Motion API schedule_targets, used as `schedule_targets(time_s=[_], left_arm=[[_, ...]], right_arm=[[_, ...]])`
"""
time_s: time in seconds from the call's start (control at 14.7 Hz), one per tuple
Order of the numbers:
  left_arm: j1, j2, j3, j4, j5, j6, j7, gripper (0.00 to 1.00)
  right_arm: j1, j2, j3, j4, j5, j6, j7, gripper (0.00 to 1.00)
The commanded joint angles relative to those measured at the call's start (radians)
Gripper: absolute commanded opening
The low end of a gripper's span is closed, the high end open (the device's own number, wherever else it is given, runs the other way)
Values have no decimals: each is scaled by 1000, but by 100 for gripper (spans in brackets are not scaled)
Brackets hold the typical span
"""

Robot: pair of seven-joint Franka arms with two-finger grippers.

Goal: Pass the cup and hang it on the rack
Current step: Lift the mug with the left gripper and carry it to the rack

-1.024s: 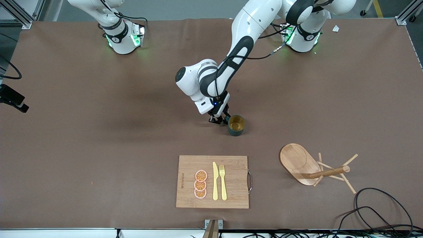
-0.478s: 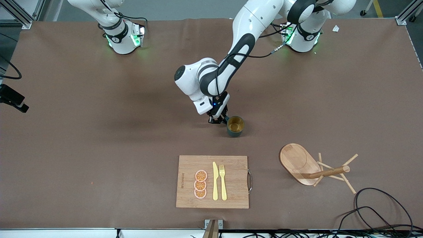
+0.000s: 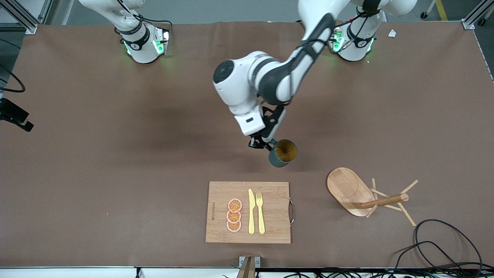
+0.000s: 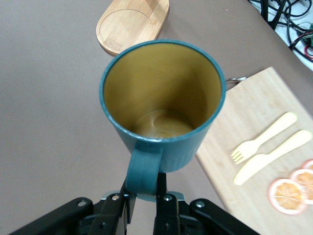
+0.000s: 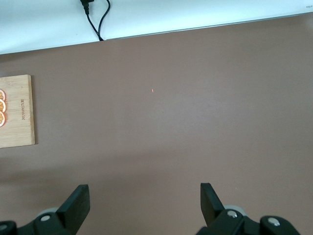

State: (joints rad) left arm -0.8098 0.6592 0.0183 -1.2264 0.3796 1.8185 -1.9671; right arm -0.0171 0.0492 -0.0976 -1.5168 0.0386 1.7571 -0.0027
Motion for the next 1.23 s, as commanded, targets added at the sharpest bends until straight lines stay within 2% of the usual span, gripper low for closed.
schedule_targets(time_s=[0.0, 0.34, 0.55, 0.75, 0.96, 1.16], left_arm=[[96, -145, -8, -35, -138, -15, 172, 1], [311, -243, -11, -35, -388, -16, 495, 1], [447, -295, -11, -35, -613, -19, 667, 1], [561, -303, -9, -35, -815, -19, 792, 1], [615, -293, -8, -42, -934, -19, 829, 0], [672, -256, -8, -45, -1102, -19, 862, 0]], right_arm=[[-1, -29, 2, -28, -8, 5, -5, 100], [0, -26, 4, -23, -6, 10, -5, 100], [6, -26, 6, -11, -6, 12, -6, 100], [8, -26, 6, -11, -6, 22, -23, 100], [5, -28, 4, -11, -6, 22, -29, 100], [3, -28, 1, -11, -5, 22, -40, 100]])
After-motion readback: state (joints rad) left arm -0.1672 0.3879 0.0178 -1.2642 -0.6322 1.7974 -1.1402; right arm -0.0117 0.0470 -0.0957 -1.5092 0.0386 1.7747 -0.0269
